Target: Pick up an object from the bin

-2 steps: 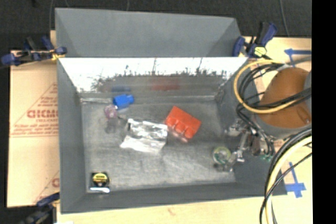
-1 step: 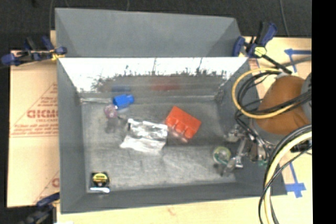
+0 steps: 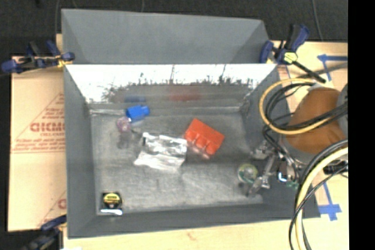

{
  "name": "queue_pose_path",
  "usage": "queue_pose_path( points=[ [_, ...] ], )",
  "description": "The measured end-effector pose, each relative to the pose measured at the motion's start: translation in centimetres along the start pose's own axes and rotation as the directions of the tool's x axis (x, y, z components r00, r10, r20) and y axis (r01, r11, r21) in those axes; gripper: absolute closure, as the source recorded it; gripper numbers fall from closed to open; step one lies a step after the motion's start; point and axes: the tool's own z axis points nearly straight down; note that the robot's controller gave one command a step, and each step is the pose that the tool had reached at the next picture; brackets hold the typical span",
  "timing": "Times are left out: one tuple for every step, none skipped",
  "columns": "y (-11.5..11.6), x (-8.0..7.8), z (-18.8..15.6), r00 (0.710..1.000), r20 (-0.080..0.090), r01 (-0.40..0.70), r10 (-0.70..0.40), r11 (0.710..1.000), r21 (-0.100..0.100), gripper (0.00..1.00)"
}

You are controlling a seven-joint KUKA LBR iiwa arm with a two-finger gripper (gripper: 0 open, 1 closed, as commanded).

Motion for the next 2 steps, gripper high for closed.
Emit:
queue_pose_path(
  points=[
    [0.0,0.2,-0.2,1.0,-0.014,0.002,-0.002,1.0,0.0,1.0],
    [0.0,-0.1,-6.6,1.0,-0.006,0.01,-0.01,1.0,0.0,1.0]
  ],
)
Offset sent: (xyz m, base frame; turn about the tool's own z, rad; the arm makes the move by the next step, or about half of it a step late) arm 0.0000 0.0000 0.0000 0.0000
